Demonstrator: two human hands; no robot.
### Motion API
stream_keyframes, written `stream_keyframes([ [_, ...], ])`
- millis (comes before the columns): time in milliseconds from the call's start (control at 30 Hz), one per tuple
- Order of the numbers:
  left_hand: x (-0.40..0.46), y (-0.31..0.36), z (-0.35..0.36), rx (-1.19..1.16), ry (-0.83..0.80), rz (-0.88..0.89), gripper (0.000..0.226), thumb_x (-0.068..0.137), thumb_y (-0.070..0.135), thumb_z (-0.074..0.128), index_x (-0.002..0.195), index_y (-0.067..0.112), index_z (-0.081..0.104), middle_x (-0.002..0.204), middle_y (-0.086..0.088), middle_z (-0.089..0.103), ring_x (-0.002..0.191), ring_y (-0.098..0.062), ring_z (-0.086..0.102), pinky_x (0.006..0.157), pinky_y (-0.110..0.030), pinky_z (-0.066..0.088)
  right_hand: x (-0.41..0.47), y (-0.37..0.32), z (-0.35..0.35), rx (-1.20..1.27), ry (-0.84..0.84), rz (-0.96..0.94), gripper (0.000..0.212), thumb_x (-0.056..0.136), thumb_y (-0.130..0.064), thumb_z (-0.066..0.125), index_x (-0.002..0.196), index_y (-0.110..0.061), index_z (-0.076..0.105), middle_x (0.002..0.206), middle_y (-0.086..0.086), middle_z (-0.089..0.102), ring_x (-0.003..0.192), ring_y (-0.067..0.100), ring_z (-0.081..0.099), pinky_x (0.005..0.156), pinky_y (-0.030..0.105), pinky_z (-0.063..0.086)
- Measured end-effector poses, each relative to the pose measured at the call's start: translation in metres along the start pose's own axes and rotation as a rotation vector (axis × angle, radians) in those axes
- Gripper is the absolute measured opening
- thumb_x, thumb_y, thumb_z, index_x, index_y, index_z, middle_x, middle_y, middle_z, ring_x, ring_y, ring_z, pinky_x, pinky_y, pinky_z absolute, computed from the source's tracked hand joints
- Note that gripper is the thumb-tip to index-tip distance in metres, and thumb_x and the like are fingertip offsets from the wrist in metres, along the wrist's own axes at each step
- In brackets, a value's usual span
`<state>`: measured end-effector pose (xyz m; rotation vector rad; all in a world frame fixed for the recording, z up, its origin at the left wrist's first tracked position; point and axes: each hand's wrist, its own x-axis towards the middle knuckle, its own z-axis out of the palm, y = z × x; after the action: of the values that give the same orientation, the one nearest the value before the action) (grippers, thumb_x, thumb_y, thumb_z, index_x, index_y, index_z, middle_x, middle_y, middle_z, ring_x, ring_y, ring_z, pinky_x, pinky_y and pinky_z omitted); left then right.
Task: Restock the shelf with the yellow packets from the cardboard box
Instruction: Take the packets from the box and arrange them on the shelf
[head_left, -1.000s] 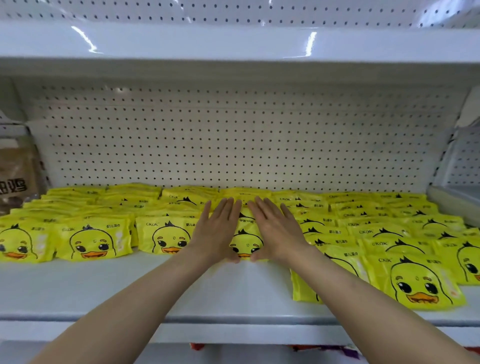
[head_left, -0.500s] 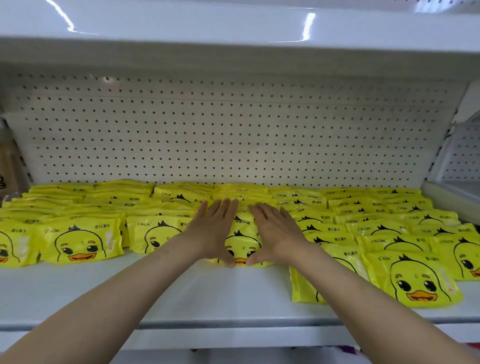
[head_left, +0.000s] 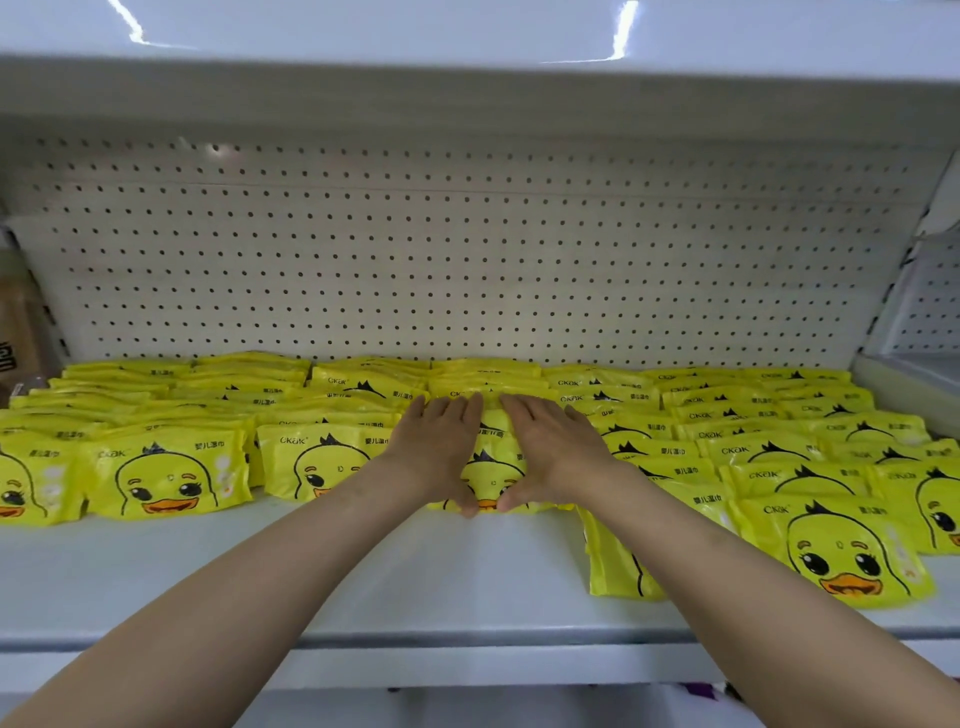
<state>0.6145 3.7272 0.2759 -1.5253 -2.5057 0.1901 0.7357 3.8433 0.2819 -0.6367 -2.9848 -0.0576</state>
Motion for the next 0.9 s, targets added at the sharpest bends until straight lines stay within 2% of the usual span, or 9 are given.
stream_keyframes([
  [100,-0.005,0.0,-0.002,-0.056,-0.046,0.013,0.139,0.059,0.065,0.079,0.155,0.011,-0.007,0.163,-0.004,0.007,0.15,-0.024,0.005,0.121,-0.049,0.007,-0.003,0.002,-0.002,0.016,-0.047,-0.008,0.125,0.065,-0.067,0.077,0.158,-0.022,0.007,0.165,-0.002,0.009,0.152,0.018,0.008,0.123,0.047,0.011],
  [200,-0.003,0.001,-0.003,-0.069,-0.014,-0.002,0.133,0.064,0.061,0.079,0.155,0.012,-0.006,0.163,-0.005,0.007,0.15,-0.023,0.005,0.121,-0.049,0.008,0.0,0.003,0.002,0.001,0.022,-0.002,0.114,0.069,-0.066,0.076,0.156,-0.023,0.015,0.164,-0.001,0.014,0.152,0.018,0.01,0.123,0.047,0.01],
  [333,-0.005,-0.003,-0.003,-0.1,-0.029,0.036,0.137,0.063,0.065,0.077,0.155,0.012,-0.01,0.164,-0.004,-0.002,0.151,-0.02,-0.005,0.122,-0.046,0.0,0.002,0.002,0.003,-0.027,0.025,-0.022,0.119,0.067,-0.068,0.075,0.156,-0.021,0.012,0.165,0.0,0.011,0.152,0.017,0.005,0.123,0.048,0.007],
  [400,-0.01,-0.011,-0.005,-0.178,-0.064,0.062,0.139,0.063,0.073,0.071,0.154,0.013,-0.015,0.163,0.0,-0.011,0.149,-0.015,-0.014,0.122,-0.043,-0.007,-0.001,0.002,0.003,-0.013,-0.018,-0.031,0.128,0.064,-0.076,0.071,0.158,-0.02,0.005,0.166,-0.001,0.004,0.153,0.016,-0.001,0.123,0.048,0.004],
  [467,-0.014,-0.024,-0.006,-0.257,-0.041,0.07,0.127,0.07,0.081,0.054,0.154,0.016,-0.015,0.163,0.003,-0.013,0.148,-0.011,-0.017,0.121,-0.04,-0.009,-0.002,0.0,0.001,0.033,-0.021,-0.035,0.125,0.067,-0.085,0.058,0.158,-0.021,0.003,0.166,-0.002,0.002,0.153,0.016,-0.002,0.124,0.047,0.002],
  [567,-0.019,-0.054,-0.006,-0.277,0.01,0.012,0.104,0.076,0.083,0.014,0.156,0.019,-0.007,0.164,0.003,-0.008,0.148,-0.008,-0.014,0.122,-0.039,-0.007,0.006,-0.007,-0.003,0.152,0.088,-0.042,0.094,0.085,-0.081,0.035,0.158,-0.024,0.016,0.165,-0.003,0.016,0.152,0.015,0.008,0.123,0.045,0.006],
  [633,-0.022,-0.077,-0.007,-0.302,-0.002,-0.063,0.094,0.08,0.077,0.003,0.157,0.022,0.001,0.164,0.005,-0.004,0.149,-0.008,-0.012,0.121,-0.039,-0.008,0.016,-0.015,-0.007,0.213,0.164,-0.07,0.077,0.093,-0.071,0.033,0.155,-0.026,0.028,0.161,-0.002,0.029,0.15,0.017,0.019,0.122,0.044,0.013],
  [767,-0.026,-0.114,-0.005,-0.299,-0.051,-0.136,0.069,0.097,0.06,0.008,0.157,0.026,0.009,0.164,0.006,0.001,0.149,-0.008,-0.008,0.121,-0.041,-0.007,0.04,-0.034,-0.015,0.365,0.262,-0.101,0.048,0.098,-0.051,0.05,0.14,-0.028,0.053,0.136,0.003,0.058,0.133,0.02,0.043,0.104,0.037,0.039],
  [900,-0.023,-0.135,0.004,-0.335,-0.077,-0.19,0.065,0.098,0.06,0.007,0.156,0.03,0.01,0.164,0.007,0.002,0.15,-0.011,-0.005,0.121,-0.042,-0.005,0.07,-0.053,-0.013,0.466,0.277,-0.058,0.031,0.093,-0.038,0.063,0.123,-0.031,0.067,0.104,-0.006,0.071,0.115,0.016,0.051,0.086,0.032,0.046],
])
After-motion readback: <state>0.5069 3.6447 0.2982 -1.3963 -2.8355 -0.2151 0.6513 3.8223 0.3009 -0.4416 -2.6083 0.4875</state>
